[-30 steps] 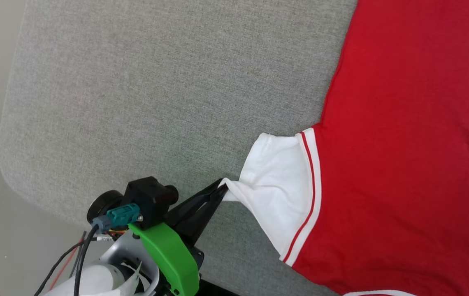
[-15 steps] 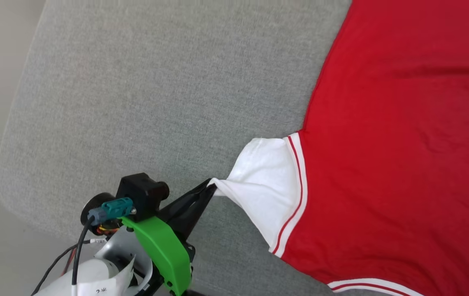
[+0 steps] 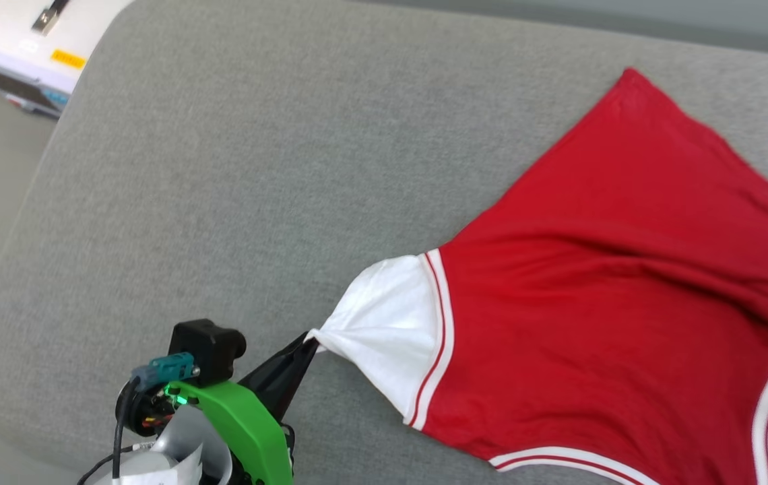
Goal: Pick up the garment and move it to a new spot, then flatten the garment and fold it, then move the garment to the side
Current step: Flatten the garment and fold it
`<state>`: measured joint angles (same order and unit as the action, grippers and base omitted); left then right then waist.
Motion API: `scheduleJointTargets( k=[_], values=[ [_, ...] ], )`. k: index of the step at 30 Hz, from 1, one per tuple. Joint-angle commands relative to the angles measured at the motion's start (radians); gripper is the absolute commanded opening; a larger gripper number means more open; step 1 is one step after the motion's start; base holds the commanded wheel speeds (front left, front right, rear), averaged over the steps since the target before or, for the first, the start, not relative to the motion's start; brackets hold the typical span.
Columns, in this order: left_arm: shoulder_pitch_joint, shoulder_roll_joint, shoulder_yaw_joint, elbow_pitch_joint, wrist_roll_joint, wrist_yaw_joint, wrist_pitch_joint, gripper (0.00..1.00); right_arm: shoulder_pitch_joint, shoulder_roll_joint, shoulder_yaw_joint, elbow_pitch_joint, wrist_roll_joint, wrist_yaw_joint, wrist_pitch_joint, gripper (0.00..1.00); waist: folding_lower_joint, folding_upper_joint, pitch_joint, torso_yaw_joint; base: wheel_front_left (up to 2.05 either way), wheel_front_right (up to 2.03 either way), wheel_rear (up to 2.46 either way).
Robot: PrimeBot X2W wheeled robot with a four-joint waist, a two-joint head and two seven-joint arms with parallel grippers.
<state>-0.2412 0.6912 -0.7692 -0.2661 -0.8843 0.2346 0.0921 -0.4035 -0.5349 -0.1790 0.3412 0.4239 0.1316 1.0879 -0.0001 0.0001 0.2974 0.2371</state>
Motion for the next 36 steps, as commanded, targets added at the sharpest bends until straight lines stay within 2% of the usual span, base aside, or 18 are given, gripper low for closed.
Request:
scheduleJointTargets(
  k=[1,8,9,12,22,23,24,29,36],
  values=[
    [0.02,0.003,0.01,0.009,-0.012,0.011,-0.02,0.0,0.086,0.022,-0.015,-0.041,0.018,-0.001,0.002,0.0,0.0001,-0.0001,-0.107,-0.089,0.0,0.0,0.0],
    [0.051,-0.014,0.025,0.018,-0.034,0.024,-0.056,0.0,0.279,0.084,-0.079,-0.223,0.022,-0.001,0.022,0.0,0.0001,-0.0001,-0.169,-0.124,0.0,0.0,0.0],
    [0.057,-0.02,0.026,0.023,-0.037,0.027,-0.066,0.0,0.353,0.117,-0.109,-0.287,0.02,-0.001,0.036,0.0,0.0001,-0.0001,-0.181,-0.132,0.0,0.0,0.0],
    [0.058,-0.031,0.023,0.029,-0.036,0.026,-0.073,0.0,0.417,0.154,-0.14,-0.344,0.01,-0.001,0.045,0.0,0.0001,-0.0001,-0.187,-0.136,0.0,0.0,0.0],
    [0.055,-0.052,0.015,0.05,-0.035,0.017,-0.089,0.0,0.526,0.238,-0.176,-0.382,-0.036,-0.001,0.045,0.0,0.0001,-0.0001,-0.197,-0.138,0.0,0.0,0.0],
    [0.054,-0.053,0.014,0.051,-0.036,0.017,-0.089,0.0,0.526,0.24,-0.174,-0.384,-0.037,-0.001,0.04,0.42,0.0001,-0.0001,-0.197,-0.137,0.0,0.0,0.0],
    [0.053,-0.053,0.014,0.052,-0.036,0.016,-0.089,0.0,0.524,0.24,-0.173,-0.385,-0.035,-0.001,0.037,1.0,0.0001,-0.0001,-0.198,-0.137,0.0,0.0,0.0],
    [0.05,-0.049,0.012,0.048,-0.032,0.016,-0.088,0.0,0.49,0.21,-0.155,-0.414,-0.021,-0.001,0.018,1.0,0.0001,-0.0001,-0.196,-0.134,0.0,0.0,0.0],
    [0.034,-0.045,0.007,0.017,-0.013,0.022,-0.083,0.0,0.372,0.14,-0.118,-0.519,0.049,-0.001,0.065,1.0,0.0001,-0.0001,-0.156,-0.118,0.0,0.0,0.0]
  ],
)
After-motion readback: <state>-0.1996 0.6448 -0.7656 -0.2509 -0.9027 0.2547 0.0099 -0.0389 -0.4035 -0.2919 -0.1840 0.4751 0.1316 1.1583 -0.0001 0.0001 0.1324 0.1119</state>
